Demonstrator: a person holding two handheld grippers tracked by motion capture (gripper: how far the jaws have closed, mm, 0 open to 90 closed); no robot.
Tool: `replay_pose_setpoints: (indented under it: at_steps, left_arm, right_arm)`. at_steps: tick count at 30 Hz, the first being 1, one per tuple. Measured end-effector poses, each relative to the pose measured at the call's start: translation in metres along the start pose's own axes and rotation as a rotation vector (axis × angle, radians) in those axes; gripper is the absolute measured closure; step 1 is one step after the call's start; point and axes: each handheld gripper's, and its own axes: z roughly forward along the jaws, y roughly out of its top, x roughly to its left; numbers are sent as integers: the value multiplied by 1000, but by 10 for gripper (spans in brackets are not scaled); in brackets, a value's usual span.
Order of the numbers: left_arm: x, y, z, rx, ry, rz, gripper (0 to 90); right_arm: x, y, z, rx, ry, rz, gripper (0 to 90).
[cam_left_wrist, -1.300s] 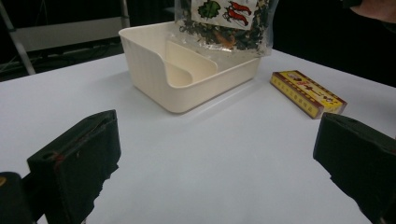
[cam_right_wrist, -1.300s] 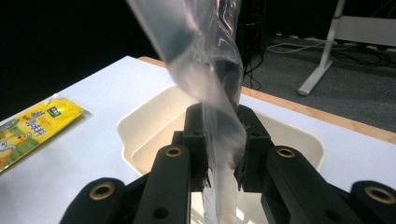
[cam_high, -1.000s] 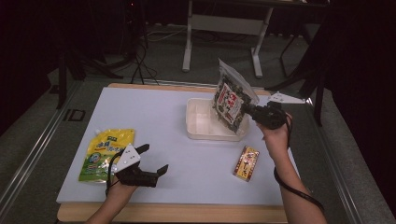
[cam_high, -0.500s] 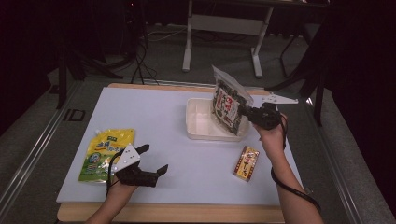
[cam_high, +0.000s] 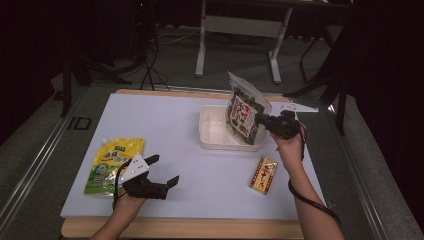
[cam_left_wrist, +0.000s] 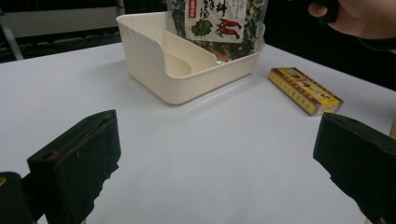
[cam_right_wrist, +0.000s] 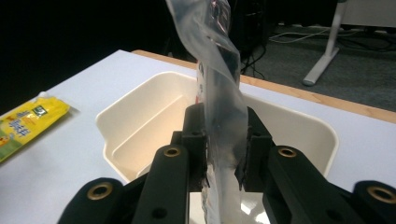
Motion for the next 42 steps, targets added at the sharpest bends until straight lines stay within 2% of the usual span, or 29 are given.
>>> replay_pose_setpoints:
  at_steps: [3,6,12,14,16,20,23,25,27,29,31,35,39,42]
  left_arm:
    - [1,0,0,-2,-3,-1,9]
    - [1,0,0,-9,-21,-6,9]
    - [-2,3,0,-19,-26,44,10]
    - [-2,3,-1,-35,-47,47,10]
    - [-4,5,-1,-29,-51,67,10]
    - [-7,7,-1,-20,-74,83,24]
    - [-7,9,-2,-10,-123,60,24]
    - [-7,10,-2,3,-144,52,19]
    - [-8,13,-3,14,-149,56,16]
    - [-8,16,-4,19,-152,62,16]
    - [-6,19,-6,28,-166,49,16]
    - [-2,23,-9,40,-155,51,17]
    - [4,26,-18,43,-152,48,19]
    - [10,31,-27,45,-134,48,19]
  right_arm:
    - [2,2,-1,10,-12,-14,736]
    - [3,4,-6,-7,-13,-6,638]
    - [9,12,-27,-51,-31,-16,462]
    - [11,12,-35,-62,-41,-15,410]
    - [13,12,-42,-66,-45,-19,360]
    - [19,8,-58,-76,-66,-39,276]
    - [25,3,-71,-88,-41,-43,178]
    - [30,-1,-79,-96,-22,-43,159]
    - [37,-6,-87,-107,0,-55,140]
    - [43,-11,-92,-94,15,-69,135]
    - [50,-15,-97,-113,37,-68,138]
    - [62,-22,-102,-118,51,-88,145]
    - [72,-28,-102,-114,71,-140,145]
    - [78,-32,-103,-114,82,-149,150]
